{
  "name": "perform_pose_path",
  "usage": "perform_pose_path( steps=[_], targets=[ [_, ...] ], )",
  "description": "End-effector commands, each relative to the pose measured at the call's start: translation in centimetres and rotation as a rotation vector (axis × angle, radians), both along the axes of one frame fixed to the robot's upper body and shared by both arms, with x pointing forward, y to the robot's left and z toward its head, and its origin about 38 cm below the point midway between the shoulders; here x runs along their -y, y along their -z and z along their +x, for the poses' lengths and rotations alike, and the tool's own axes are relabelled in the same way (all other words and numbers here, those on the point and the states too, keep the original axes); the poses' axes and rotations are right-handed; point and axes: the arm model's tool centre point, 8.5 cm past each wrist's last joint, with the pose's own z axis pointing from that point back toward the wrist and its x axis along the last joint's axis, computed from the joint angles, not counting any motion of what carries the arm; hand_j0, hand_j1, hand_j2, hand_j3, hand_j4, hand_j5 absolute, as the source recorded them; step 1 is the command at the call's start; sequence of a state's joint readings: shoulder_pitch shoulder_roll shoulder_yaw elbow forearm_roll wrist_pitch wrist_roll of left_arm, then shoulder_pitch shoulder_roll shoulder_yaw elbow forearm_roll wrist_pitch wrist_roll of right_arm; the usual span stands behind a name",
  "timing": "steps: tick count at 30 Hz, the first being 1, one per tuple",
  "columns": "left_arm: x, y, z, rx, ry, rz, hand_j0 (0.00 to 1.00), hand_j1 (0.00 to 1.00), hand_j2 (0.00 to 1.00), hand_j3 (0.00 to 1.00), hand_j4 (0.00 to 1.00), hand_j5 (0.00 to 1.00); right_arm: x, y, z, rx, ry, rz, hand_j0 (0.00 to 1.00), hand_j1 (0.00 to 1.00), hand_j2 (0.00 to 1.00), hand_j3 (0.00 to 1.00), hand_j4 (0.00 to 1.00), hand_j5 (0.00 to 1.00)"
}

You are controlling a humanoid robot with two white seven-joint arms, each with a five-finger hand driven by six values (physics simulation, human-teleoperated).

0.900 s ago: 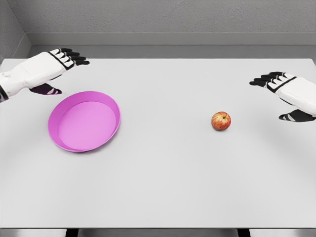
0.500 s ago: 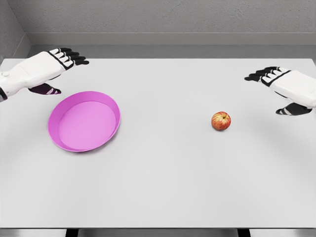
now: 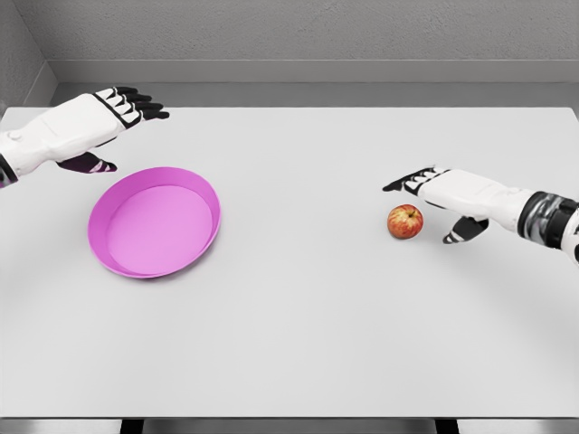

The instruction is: Put the apple on the plate with both arms

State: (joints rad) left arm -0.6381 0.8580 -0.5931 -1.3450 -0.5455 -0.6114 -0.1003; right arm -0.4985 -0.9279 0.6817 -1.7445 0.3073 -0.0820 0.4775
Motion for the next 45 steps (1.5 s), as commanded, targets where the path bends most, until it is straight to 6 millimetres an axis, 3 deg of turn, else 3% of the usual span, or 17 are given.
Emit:
perform_pose_path(
  steps=[1,5,13,20,22,25,31,45],
  targets=[
    [0.0,-0.1,0.0,0.000,-0.001,-0.005,1.00,1.00,1.00,1.00,1.00,1.00,-0.4,1.1,-0.2,-0.056,0.010,-0.023,1.00,1.00,1.00,1.00,1.00,1.00],
    [0.0,-0.1,0.0,0.004,0.001,0.009,1.00,1.00,1.00,1.00,1.00,1.00,-1.7,1.1,0.5,-0.064,0.005,-0.034,1.00,1.00,1.00,1.00,1.00,1.00],
    [0.1,0.0,0.0,0.008,0.002,0.021,1.00,1.00,1.00,1.00,1.00,1.00,-1.1,1.4,1.8,-0.067,0.042,-0.035,1.00,1.00,1.00,1.00,1.00,1.00],
    [0.2,0.1,0.1,0.008,0.002,0.019,1.00,1.00,1.00,1.00,1.00,1.00,-2.1,2.6,1.7,-0.097,0.013,-0.053,1.00,1.00,1.00,1.00,1.00,1.00],
    [0.2,0.1,0.1,0.008,0.002,0.019,1.00,1.00,1.00,1.00,1.00,1.00,-2.2,2.6,1.7,-0.097,0.012,-0.053,0.95,0.95,0.95,0.95,0.95,0.95],
    [0.2,0.1,0.1,0.008,0.002,0.021,1.00,1.00,1.00,1.00,1.00,1.00,-2.3,2.6,1.7,-0.097,0.004,-0.052,0.65,0.65,0.65,0.65,0.65,0.65],
    [0.2,0.1,0.1,0.008,0.003,0.025,1.00,1.00,1.00,1.00,1.00,1.00,-2.4,3.3,1.4,-0.114,-0.001,-0.062,0.64,0.64,0.64,0.64,0.64,0.64],
    [0.3,0.2,0.1,0.007,0.005,0.022,1.00,1.00,1.00,1.00,1.00,1.00,-2.5,3.1,1.4,-0.111,-0.003,-0.061,0.50,0.50,0.50,0.50,0.50,0.50]
  ],
)
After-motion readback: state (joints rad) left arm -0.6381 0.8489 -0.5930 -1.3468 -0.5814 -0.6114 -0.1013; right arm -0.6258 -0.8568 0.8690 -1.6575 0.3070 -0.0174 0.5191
